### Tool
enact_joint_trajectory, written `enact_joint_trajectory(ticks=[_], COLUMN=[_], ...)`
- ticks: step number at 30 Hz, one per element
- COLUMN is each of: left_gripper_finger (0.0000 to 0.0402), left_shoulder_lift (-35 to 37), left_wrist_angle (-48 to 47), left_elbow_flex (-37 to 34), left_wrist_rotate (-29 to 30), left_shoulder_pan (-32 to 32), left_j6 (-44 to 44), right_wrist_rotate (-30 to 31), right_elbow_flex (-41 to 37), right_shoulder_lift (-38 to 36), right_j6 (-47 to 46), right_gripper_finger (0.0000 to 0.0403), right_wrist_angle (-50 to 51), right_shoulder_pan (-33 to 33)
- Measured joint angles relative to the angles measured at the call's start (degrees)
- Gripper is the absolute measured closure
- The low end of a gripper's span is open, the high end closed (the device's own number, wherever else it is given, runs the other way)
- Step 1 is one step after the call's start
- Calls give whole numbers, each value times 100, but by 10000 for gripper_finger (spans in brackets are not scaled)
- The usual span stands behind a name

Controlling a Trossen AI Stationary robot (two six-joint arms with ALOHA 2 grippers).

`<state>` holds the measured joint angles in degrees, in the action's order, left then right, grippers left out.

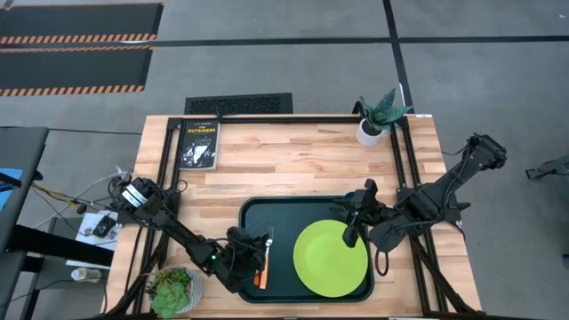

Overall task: Pick and place plate/cup/fork/spoon on tray
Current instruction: Put the orange spoon on the black serving tray to the left of the light orange fork

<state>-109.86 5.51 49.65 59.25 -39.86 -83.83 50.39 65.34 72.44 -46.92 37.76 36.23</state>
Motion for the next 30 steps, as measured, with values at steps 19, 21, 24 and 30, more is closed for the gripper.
enact_joint_trajectory(ticks=[19, 21, 24, 30], left_gripper_finger=[400, 400, 400, 399], left_shoulder_lift=[9, 9, 9, 9], left_wrist_angle=[-152, -304, -617, -1103], left_elbow_flex=[1, 2, 2, 0], left_wrist_rotate=[-6, -43, -55, -20], left_shoulder_pan=[102, 54, 11, 0], left_j6=[-311, -547, -1027, -1567], right_wrist_rotate=[0, 0, 2, 0], right_elbow_flex=[0, 0, 0, 0], right_shoulder_lift=[2, 0, 0, 1], right_j6=[-20, -17, -18, -18], right_gripper_finger=[274, 274, 274, 274], right_wrist_angle=[0, -2, -2, -2], right_shoulder_pan=[0, 0, 0, 0])
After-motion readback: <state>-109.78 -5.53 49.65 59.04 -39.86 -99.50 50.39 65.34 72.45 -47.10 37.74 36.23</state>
